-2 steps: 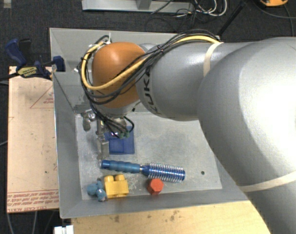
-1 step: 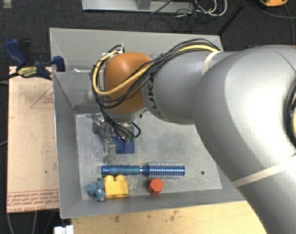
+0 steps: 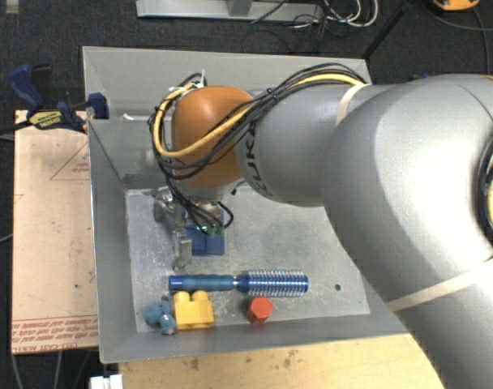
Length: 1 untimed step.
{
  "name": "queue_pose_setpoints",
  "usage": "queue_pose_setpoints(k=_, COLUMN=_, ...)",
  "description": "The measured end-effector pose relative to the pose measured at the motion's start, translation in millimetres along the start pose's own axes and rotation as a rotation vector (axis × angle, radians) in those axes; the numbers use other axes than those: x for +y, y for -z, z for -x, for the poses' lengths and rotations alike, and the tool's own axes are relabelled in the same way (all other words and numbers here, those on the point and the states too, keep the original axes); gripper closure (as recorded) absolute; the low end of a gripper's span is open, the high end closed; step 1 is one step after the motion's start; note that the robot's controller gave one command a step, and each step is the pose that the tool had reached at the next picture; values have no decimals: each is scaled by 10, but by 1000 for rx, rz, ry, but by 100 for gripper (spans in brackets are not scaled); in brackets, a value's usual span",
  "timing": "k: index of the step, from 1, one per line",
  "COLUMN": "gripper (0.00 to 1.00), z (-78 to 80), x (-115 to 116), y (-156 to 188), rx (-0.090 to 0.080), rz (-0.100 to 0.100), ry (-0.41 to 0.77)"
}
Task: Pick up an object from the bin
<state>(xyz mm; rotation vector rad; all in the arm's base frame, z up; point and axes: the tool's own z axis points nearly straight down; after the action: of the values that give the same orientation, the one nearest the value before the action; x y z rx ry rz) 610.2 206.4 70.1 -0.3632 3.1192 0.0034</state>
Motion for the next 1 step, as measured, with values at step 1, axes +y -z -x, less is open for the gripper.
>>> queue_pose_setpoints(k=1, gripper=0, z=0, x=0, y=0, rx=0, rz=0, ry=0)
